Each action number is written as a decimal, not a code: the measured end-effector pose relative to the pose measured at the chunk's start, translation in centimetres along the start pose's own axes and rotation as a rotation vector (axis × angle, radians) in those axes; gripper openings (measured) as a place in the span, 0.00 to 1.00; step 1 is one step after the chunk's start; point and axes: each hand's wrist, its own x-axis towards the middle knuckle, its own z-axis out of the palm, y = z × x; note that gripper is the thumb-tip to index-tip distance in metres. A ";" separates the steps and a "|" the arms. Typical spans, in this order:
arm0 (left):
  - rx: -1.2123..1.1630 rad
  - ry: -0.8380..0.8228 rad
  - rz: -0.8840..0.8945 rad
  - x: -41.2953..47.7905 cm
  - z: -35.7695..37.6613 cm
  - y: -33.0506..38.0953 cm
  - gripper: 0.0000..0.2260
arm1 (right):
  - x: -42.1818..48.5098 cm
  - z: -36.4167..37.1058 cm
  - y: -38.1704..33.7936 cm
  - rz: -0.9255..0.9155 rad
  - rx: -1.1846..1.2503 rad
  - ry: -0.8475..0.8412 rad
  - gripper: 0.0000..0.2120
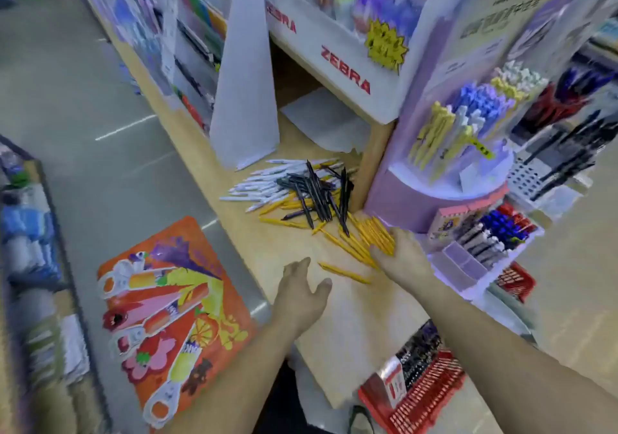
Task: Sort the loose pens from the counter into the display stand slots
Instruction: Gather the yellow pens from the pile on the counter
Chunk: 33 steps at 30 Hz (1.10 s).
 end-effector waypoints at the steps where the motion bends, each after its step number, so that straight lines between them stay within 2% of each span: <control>1: 0.031 -0.046 0.006 1.7 -0.4 -0.4 0.33 | 1.1 0.5 -0.3 0.030 -0.018 0.001 0.36; 5: 0.161 -0.213 -0.066 4.9 -1.2 -1.9 0.35 | 2.7 2.0 -1.1 0.217 -0.073 -0.107 0.39; 9: 0.246 -0.249 -0.073 7.6 -0.3 -2.4 0.34 | 4.0 3.7 -1.5 0.247 -0.168 -0.025 0.44; 12: 0.284 -0.210 -0.044 9.2 1.1 -1.7 0.31 | 4.6 5.0 -1.8 0.270 -0.226 0.028 0.46; 15: 0.271 -0.167 -0.017 10.5 2.6 -0.4 0.25 | 4.8 5.8 -1.1 0.202 -0.270 0.089 0.42; 20: 0.055 -0.065 -0.010 12.5 3.6 0.3 0.22 | 4.9 5.4 0.0 0.161 -0.186 -0.040 0.38; 23: 0.031 0.083 0.002 12.6 1.7 -1.1 0.20 | 4.7 4.4 0.4 0.178 -0.056 -0.053 0.43; 26: 0.262 0.302 0.114 14.6 -1.3 -2.7 0.25 | 4.7 4.3 -0.6 0.201 -0.126 -0.131 0.64; 28: 0.494 0.315 0.136 17.1 -3.4 -3.2 0.30 | 4.6 5.6 -1.6 0.183 -0.269 -0.140 0.71; 33: 0.685 0.121 0.113 20.7 -5.5 -2.4 0.35 | 5.0 7.0 -1.6 0.196 -0.289 -0.028 0.64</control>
